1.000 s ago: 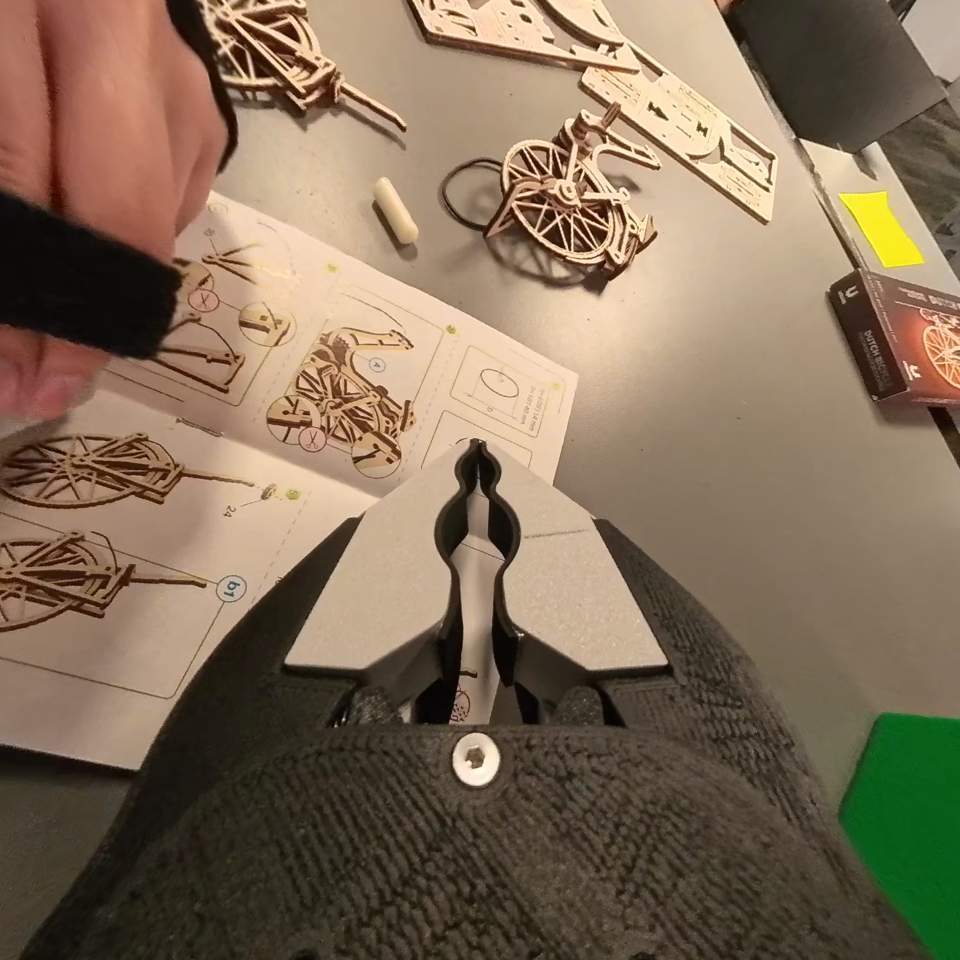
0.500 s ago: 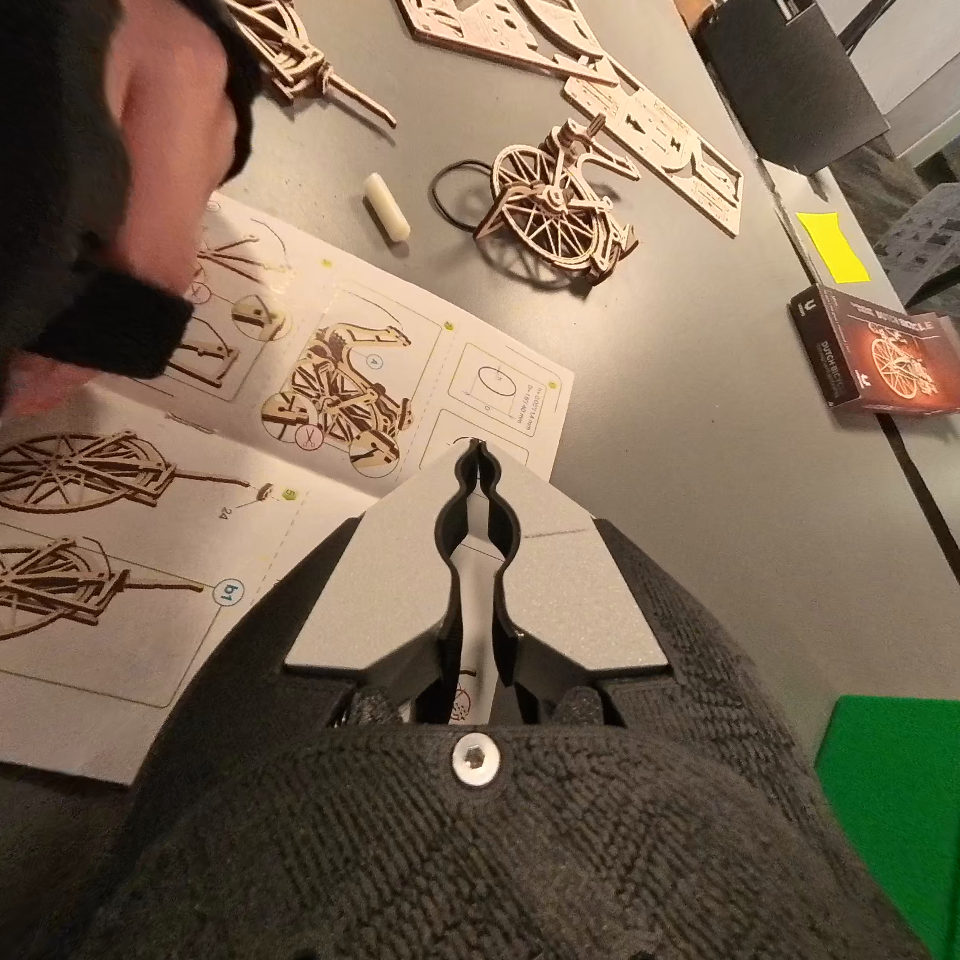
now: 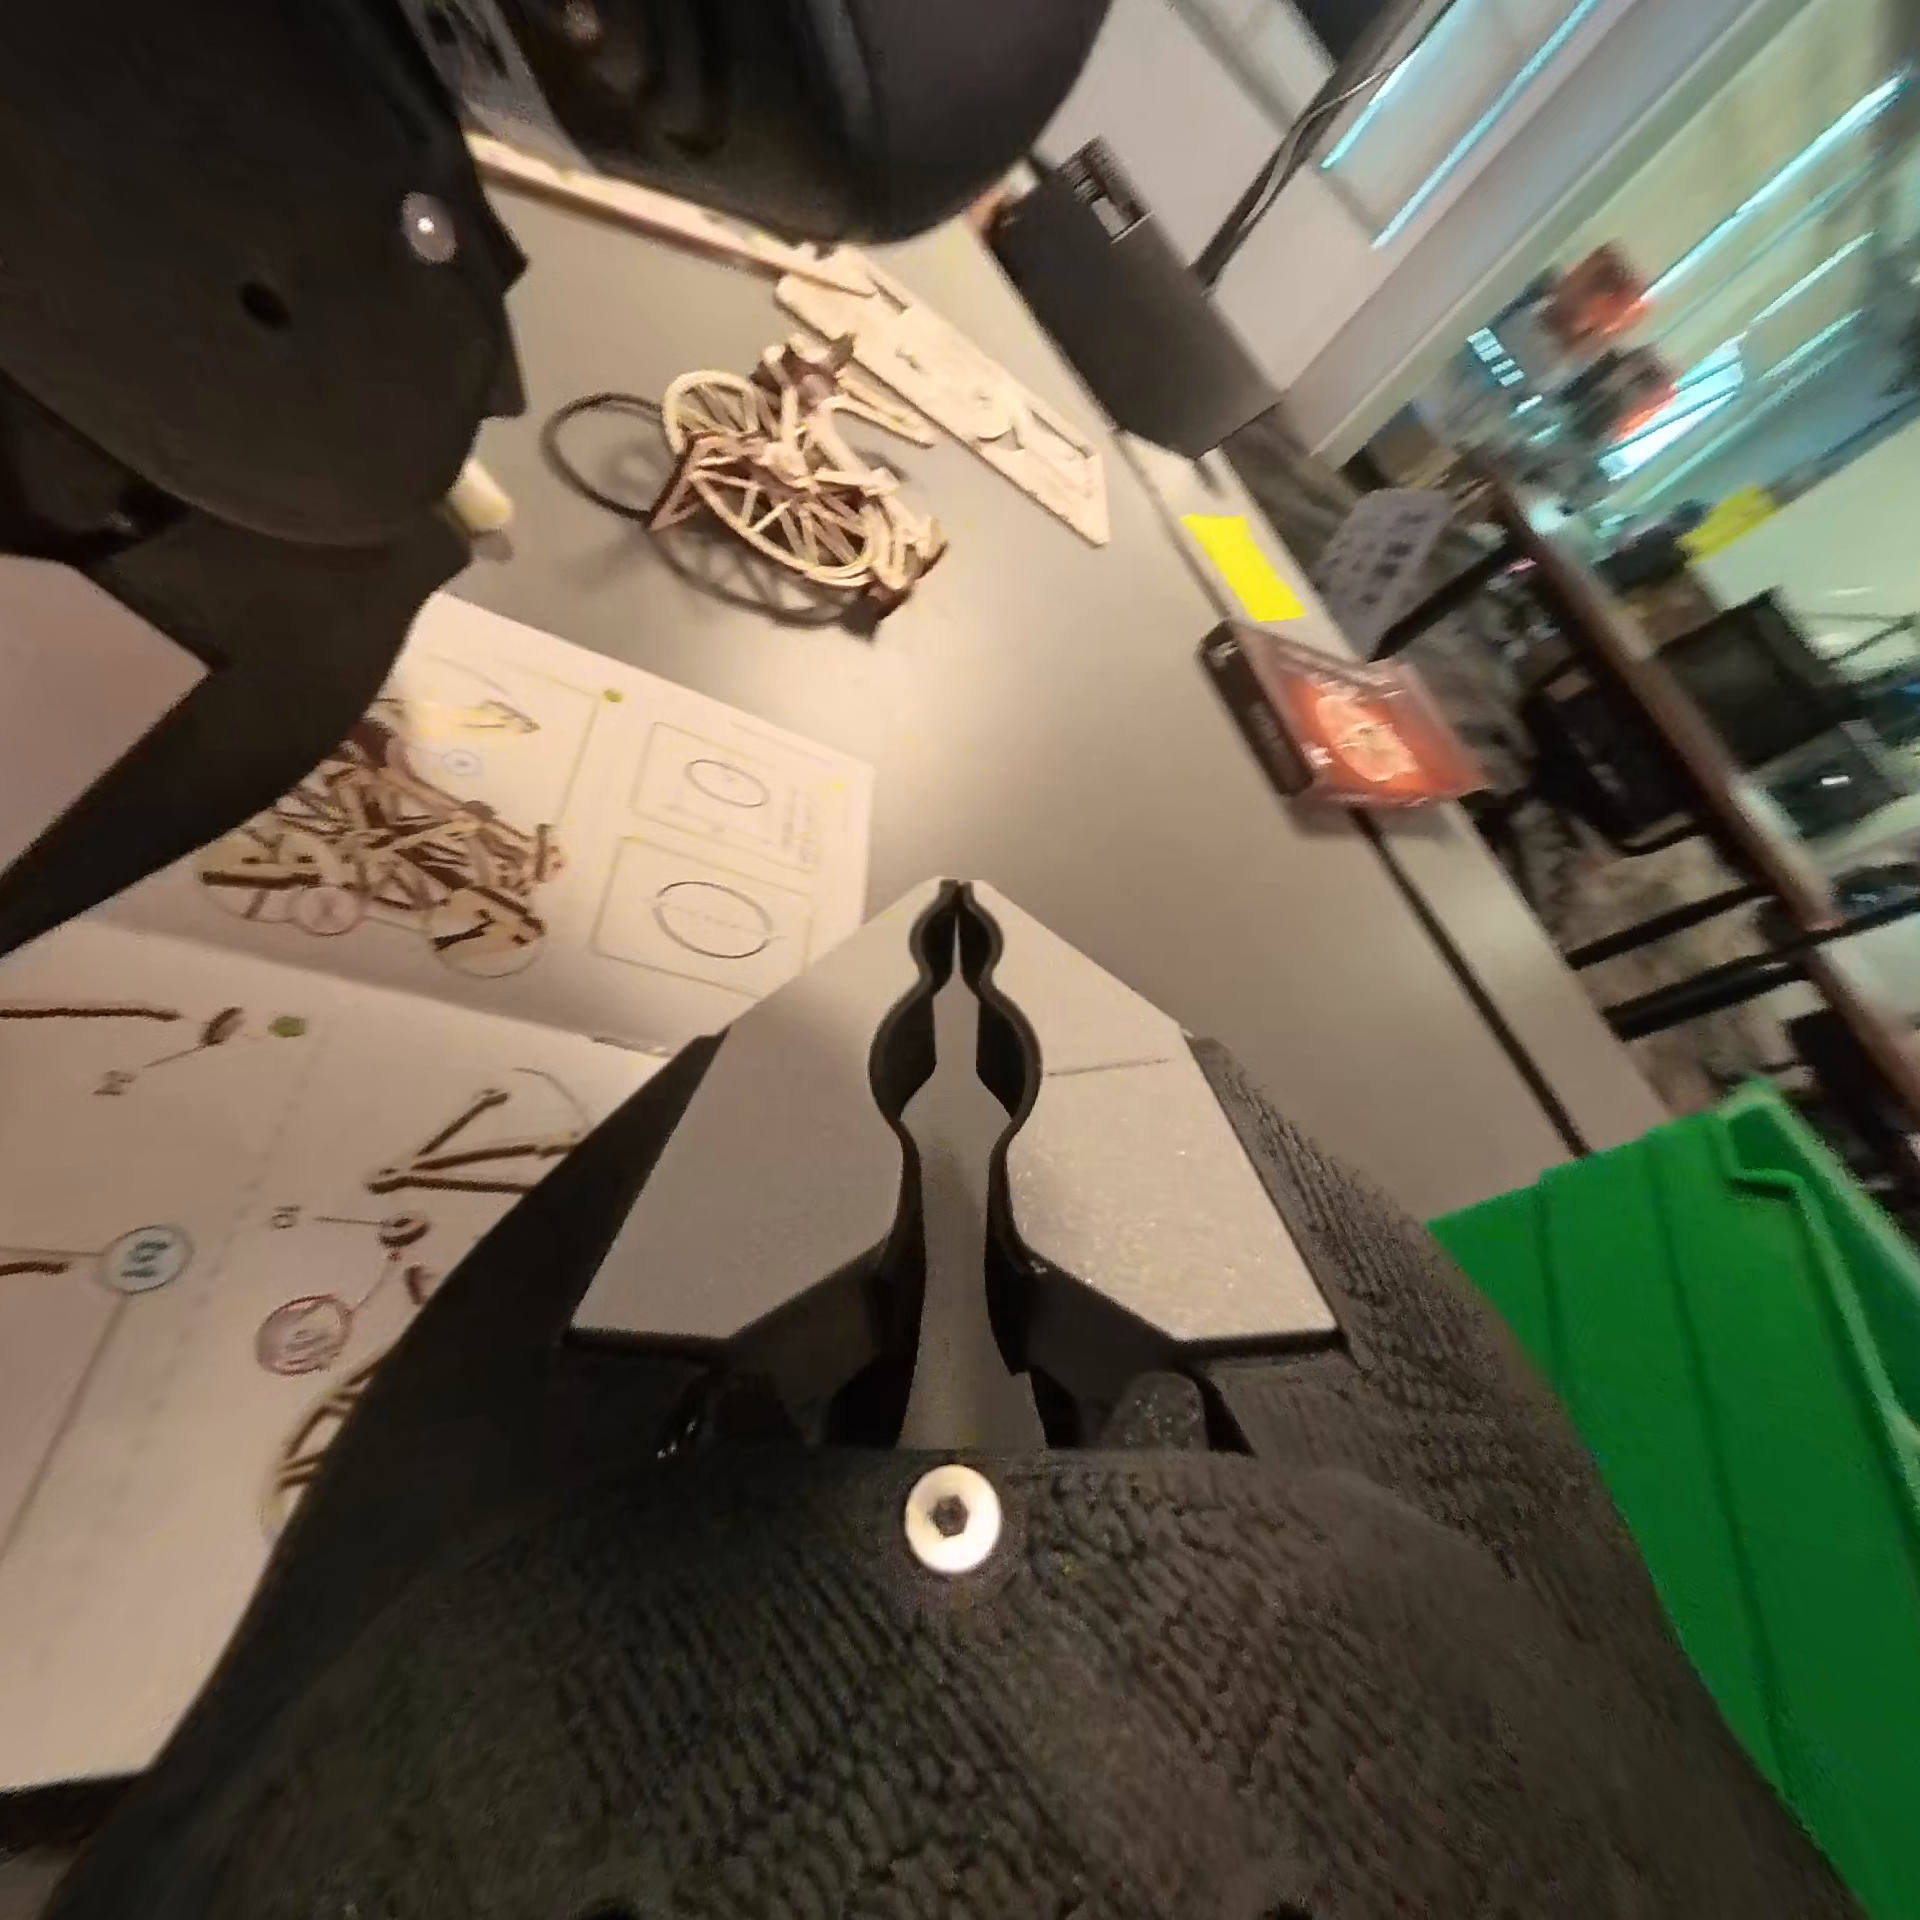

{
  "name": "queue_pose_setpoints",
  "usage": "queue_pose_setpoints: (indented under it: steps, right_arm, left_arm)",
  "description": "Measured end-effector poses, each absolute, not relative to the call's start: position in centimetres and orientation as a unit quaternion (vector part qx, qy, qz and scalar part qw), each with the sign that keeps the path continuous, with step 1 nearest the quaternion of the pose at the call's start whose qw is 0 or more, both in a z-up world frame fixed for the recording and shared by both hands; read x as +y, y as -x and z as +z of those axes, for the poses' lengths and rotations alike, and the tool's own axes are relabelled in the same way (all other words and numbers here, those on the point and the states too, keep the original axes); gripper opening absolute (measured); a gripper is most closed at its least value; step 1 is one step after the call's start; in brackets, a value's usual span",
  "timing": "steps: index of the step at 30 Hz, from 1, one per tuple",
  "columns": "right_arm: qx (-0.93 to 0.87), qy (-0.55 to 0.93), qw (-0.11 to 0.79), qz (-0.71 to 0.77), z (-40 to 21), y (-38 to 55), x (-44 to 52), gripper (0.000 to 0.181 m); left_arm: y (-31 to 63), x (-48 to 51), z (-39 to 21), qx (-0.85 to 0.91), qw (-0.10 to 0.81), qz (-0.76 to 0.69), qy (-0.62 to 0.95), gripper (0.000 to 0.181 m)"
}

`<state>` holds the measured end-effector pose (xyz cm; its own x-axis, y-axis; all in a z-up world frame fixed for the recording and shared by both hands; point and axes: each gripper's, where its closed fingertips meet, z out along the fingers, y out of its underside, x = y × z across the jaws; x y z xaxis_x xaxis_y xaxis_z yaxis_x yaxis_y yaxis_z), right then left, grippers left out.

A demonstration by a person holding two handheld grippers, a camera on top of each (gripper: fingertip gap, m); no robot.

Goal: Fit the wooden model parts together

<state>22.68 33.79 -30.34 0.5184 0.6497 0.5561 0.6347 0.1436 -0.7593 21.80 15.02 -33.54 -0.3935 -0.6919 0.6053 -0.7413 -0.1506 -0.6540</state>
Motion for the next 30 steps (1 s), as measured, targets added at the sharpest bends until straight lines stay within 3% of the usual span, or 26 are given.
queue_pose_setpoints:
  steps: [11, 30]
  right_arm:
    - [-0.359, 0.606, 0.704, -0.089, -25.4, -26.8, 35.6, 0.0]
    - [-0.346, 0.606, 0.707, -0.113, -24.9, -27.4, 35.8, 0.0]
  left_arm:
    - [-21.8, 15.2, -33.5, -0.65, 0.024, 0.524, -0.55, 0.002]
    - [-21.7, 15.1, -33.2, -0.645, 0.033, 0.53, -0.549, 0.005]
